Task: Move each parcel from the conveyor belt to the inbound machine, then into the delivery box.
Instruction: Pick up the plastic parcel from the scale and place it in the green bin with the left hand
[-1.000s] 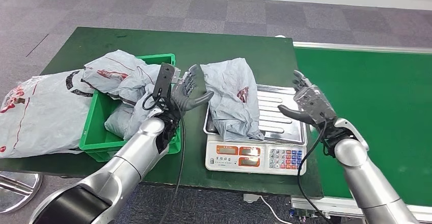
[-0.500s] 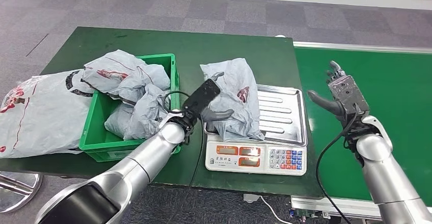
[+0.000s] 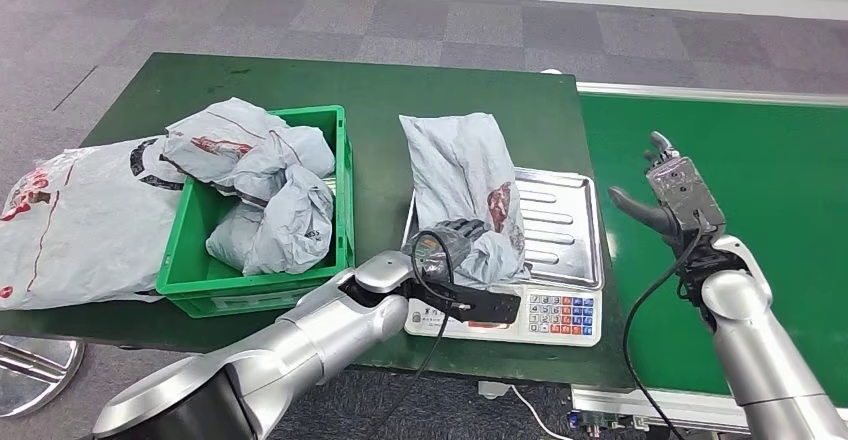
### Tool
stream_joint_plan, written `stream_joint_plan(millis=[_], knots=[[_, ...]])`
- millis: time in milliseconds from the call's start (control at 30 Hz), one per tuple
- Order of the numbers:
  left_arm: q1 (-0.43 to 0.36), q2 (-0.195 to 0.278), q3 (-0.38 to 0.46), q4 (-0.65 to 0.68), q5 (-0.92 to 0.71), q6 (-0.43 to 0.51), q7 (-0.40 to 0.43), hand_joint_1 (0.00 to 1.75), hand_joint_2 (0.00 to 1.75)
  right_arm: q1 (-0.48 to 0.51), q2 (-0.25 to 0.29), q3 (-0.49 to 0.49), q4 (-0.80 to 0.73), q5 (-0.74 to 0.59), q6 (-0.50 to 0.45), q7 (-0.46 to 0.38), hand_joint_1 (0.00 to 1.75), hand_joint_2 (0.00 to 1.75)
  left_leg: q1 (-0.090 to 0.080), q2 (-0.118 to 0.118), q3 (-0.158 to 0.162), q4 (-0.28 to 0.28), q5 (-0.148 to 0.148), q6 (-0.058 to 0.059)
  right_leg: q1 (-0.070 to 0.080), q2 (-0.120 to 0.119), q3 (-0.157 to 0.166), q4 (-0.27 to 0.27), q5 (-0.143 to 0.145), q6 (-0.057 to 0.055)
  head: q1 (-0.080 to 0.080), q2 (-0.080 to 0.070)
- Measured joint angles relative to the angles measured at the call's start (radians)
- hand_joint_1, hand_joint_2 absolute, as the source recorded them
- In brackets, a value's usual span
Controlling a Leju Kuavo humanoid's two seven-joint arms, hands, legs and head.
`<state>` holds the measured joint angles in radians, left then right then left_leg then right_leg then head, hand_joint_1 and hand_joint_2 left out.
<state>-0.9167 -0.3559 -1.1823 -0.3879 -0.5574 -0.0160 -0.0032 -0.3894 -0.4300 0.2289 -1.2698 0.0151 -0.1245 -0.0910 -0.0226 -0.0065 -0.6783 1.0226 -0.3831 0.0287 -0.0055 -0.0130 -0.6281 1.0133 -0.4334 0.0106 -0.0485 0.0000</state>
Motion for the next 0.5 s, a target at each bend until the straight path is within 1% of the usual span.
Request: stream_joint_plan(millis=[100,267,400,500], knots=[[-0.018,-0.002,-0.046,0.018,-0.010,-0.028,0.004,1.75,1.75,0.001,0.003,0.000,-0.010,0.014,0.010,0.002,0.00,1.75,0.000,0.000,0.006,-0.001,-0.002,-0.001,0.000,0.000,0.006,0.000,-0.002,0.000,0.000,0.000],[-0.034,-0.002,-0.072,0.030,-0.015,-0.030,0.011,1.75,1.75,0.002,0.004,0.000,-0.025,0.024,0.028,0.004,0.00,1.75,0.000,0.001,0.014,-0.001,-0.008,0.000,0.000,0.001,0.013,-0.001,-0.007,-0.001,0.000,0.000],[-0.040,-0.002,-0.073,0.039,-0.016,-0.013,0.018,1.75,1.75,0.001,0.004,0.000,-0.032,0.026,0.042,0.007,0.00,1.75,0.000,0.003,0.014,-0.001,-0.006,0.001,0.000,0.003,0.013,-0.001,0.000,0.000,0.000,0.000],[-0.034,-0.002,-0.073,0.040,-0.012,0.029,0.012,1.75,1.75,0.000,0.006,0.000,-0.036,0.038,0.051,0.016,0.00,1.75,0.000,0.003,0.014,-0.001,-0.001,0.002,0.000,0.002,0.013,-0.001,0.003,0.000,0.000,0.000]])
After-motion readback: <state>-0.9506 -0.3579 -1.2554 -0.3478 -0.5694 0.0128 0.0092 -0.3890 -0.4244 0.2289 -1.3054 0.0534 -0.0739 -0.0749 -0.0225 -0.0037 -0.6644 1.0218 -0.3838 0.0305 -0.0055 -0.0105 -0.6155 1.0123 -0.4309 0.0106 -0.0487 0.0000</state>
